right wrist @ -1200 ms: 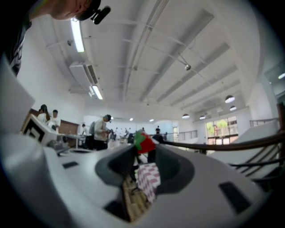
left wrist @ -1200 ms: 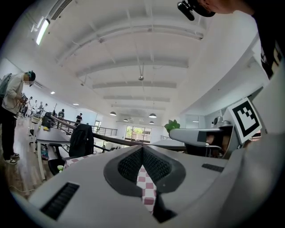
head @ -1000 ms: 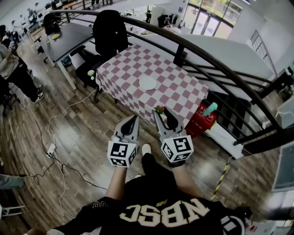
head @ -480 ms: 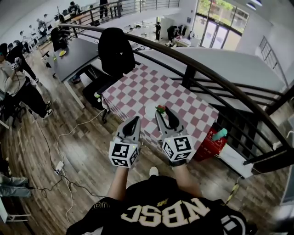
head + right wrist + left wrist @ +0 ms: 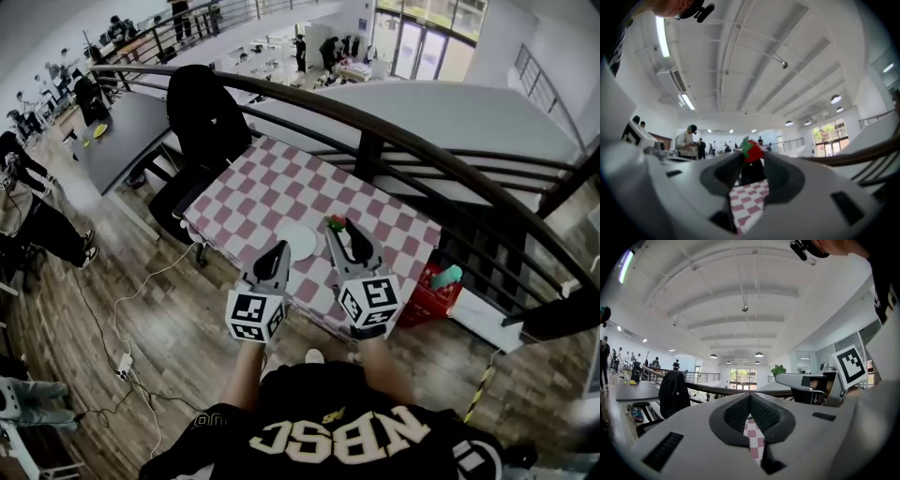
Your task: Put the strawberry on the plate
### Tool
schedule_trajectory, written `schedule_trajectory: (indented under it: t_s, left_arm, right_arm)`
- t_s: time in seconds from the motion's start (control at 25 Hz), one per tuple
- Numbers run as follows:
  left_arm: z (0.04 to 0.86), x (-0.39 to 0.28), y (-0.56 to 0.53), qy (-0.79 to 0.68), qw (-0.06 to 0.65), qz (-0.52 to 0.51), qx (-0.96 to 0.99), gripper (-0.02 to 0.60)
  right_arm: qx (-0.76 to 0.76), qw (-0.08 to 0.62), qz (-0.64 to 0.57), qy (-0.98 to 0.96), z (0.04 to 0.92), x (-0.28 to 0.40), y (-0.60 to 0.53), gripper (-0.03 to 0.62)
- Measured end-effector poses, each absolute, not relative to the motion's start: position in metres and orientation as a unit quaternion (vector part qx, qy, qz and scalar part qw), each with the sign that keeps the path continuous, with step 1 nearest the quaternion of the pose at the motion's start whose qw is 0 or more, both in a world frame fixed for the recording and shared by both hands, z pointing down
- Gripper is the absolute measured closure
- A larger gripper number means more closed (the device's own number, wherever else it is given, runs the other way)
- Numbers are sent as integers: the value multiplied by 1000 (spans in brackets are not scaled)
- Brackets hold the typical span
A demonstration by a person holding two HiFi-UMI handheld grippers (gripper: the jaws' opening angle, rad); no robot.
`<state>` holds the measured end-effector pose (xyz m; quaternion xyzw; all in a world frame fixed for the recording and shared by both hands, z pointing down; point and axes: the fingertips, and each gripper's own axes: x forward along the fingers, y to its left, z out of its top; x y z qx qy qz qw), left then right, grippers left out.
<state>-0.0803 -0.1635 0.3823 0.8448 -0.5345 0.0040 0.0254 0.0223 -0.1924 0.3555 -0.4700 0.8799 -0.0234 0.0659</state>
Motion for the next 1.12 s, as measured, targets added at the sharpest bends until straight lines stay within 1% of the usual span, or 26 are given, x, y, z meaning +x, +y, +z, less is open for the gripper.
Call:
schedule_trajectory:
  t_s: [0.32,0.6,0.88,1.12]
  left_arm:
    - [441,-83,-184,-542,76,52,835,569]
    - [484,-89,-198,-526,101,103,838,569]
    - [537,-115,-221,-503,124,168,839,569]
    - [568,-132,-248,-475,137,198,846,569]
  right_arm:
    - [-463,35,-71,883,409,24,-214,445]
    - [-452,2,-92,887,443,13,-226,445]
    - [-419,-82,-126,895,505,-6,-240,445]
    - [-385,-151,-128,901,549,-25,-258,445]
